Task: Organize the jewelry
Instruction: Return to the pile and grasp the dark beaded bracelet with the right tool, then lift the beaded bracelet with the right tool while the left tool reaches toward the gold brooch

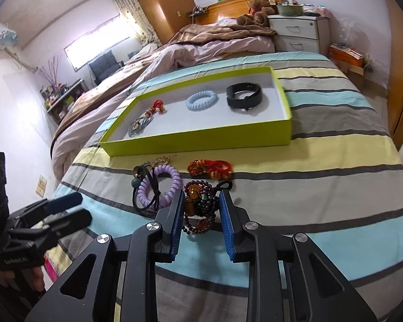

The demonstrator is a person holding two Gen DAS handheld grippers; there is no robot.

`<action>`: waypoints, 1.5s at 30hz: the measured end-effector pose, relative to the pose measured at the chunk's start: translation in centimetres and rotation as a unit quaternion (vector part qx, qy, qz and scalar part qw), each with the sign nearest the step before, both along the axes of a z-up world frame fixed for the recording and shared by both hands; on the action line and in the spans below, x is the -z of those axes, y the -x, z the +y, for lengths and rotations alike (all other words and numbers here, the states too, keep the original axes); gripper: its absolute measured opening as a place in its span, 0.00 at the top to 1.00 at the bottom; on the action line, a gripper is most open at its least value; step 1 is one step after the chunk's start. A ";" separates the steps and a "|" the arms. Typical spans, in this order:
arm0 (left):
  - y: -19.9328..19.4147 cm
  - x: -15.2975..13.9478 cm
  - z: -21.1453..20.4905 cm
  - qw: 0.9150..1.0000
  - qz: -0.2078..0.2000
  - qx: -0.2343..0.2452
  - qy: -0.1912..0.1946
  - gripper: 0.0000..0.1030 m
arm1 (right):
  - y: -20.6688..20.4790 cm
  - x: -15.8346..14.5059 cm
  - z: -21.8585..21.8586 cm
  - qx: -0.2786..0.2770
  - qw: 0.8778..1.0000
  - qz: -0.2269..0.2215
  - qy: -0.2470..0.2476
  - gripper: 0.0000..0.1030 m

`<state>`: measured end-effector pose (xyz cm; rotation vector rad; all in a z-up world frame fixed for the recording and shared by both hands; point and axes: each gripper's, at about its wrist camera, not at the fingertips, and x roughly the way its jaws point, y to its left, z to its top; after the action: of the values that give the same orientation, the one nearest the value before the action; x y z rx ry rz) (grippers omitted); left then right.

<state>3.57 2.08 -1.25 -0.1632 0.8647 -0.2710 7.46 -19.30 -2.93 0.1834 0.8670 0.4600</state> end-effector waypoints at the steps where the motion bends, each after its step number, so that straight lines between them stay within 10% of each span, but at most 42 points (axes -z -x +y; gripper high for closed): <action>1: 0.0 0.1 -0.4 1.000 0.000 0.005 -0.001 0.32 | 0.2 -0.1 -0.3 0.003 1.000 -0.001 -0.003 0.74; 25: -2.2 2.1 -8.8 0.995 0.009 0.082 -0.053 0.34 | 2.3 -0.6 -4.0 0.038 0.999 -0.017 -0.010 0.74; 45: -2.0 2.3 -10.0 0.992 -0.011 0.083 -0.098 0.71 | 2.4 -0.3 -3.5 0.029 0.999 -0.017 -0.006 0.74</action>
<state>5.61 -7.90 -3.60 0.0951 0.8788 -0.3402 5.10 -22.80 -2.64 0.2103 0.8232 0.4129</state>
